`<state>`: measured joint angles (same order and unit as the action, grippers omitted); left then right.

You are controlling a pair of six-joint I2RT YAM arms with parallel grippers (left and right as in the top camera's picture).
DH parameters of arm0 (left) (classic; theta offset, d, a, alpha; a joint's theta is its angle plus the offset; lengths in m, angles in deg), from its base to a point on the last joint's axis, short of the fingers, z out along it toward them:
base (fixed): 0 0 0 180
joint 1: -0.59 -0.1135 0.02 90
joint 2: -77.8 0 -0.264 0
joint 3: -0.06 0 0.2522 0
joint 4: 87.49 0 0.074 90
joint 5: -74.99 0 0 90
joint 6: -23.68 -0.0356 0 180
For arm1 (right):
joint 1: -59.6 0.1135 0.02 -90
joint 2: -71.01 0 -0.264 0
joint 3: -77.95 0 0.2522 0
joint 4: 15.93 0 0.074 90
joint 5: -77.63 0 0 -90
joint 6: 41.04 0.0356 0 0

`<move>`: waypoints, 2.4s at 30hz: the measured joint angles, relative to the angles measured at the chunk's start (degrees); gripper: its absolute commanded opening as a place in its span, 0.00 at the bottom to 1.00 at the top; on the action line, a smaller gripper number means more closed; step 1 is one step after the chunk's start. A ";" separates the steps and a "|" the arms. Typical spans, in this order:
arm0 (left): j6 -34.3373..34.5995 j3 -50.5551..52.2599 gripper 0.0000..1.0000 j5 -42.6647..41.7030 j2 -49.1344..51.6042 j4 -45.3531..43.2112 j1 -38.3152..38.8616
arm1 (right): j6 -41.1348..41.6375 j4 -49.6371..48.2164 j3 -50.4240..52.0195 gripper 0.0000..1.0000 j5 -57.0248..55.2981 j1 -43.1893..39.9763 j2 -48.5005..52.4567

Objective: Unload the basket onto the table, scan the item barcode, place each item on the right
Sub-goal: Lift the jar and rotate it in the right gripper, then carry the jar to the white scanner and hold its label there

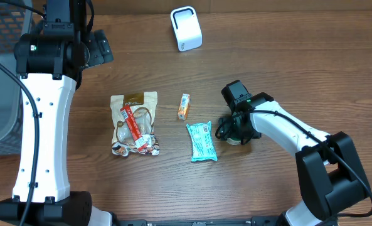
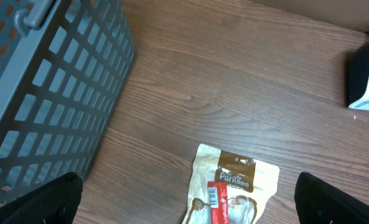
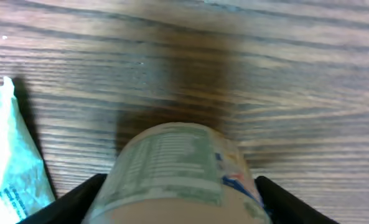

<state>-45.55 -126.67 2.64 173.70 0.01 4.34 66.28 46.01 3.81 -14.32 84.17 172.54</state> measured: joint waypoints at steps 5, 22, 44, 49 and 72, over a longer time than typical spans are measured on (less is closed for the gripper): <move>0.00 0.00 1.00 0.00 0.00 0.02 0.00 | 0.04 2.56 -0.59 0.70 -0.35 0.00 0.15; 0.00 0.00 1.00 0.00 0.00 0.02 0.00 | 0.02 5.05 -3.54 0.76 -1.03 0.00 0.68; 0.00 0.00 1.00 -0.02 0.00 0.02 0.00 | 0.09 5.86 -3.54 0.80 -1.03 0.00 0.68; 0.00 0.00 1.00 0.00 0.00 0.02 0.00 | 0.02 5.70 -3.54 0.75 -1.05 0.00 0.68; 0.00 0.00 1.00 0.00 0.00 0.02 0.00 | 0.13 6.86 -3.54 0.61 -0.98 0.00 0.68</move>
<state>-45.55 -126.67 2.64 173.70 0.03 4.34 66.42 52.88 0.27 -15.31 84.17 173.22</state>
